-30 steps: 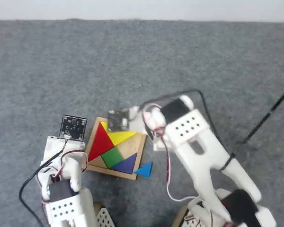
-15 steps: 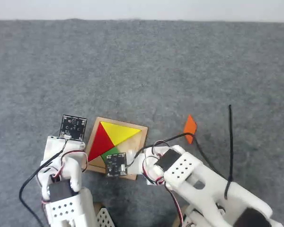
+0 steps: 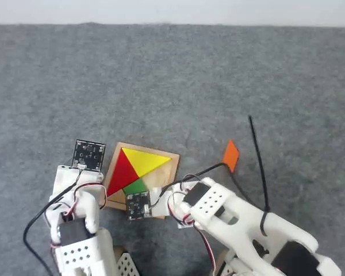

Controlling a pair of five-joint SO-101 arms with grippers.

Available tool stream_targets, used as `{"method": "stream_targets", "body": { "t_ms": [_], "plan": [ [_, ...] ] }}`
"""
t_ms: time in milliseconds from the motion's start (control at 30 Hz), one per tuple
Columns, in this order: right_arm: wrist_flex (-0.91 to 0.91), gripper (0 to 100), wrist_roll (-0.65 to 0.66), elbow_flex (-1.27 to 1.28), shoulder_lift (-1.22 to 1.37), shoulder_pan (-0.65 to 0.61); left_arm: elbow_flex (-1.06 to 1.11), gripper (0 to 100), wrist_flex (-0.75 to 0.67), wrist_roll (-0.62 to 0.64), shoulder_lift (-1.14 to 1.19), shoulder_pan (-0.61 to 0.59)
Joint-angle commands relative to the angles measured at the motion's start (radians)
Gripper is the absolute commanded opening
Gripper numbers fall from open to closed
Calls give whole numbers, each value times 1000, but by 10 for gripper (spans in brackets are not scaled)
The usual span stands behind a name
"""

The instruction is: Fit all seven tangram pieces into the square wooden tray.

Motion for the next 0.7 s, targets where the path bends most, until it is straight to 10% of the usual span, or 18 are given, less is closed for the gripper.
{"method": "stream_targets", "body": {
  "t_ms": [0, 667],
  "plan": [
    [-16, 188, 14, -34, 1, -21, -10, 15, 2, -6, -21, 5],
    [-65, 186, -78, -61, 2, -130, -10, 15, 2, -6, -21, 5]
  ]
}}
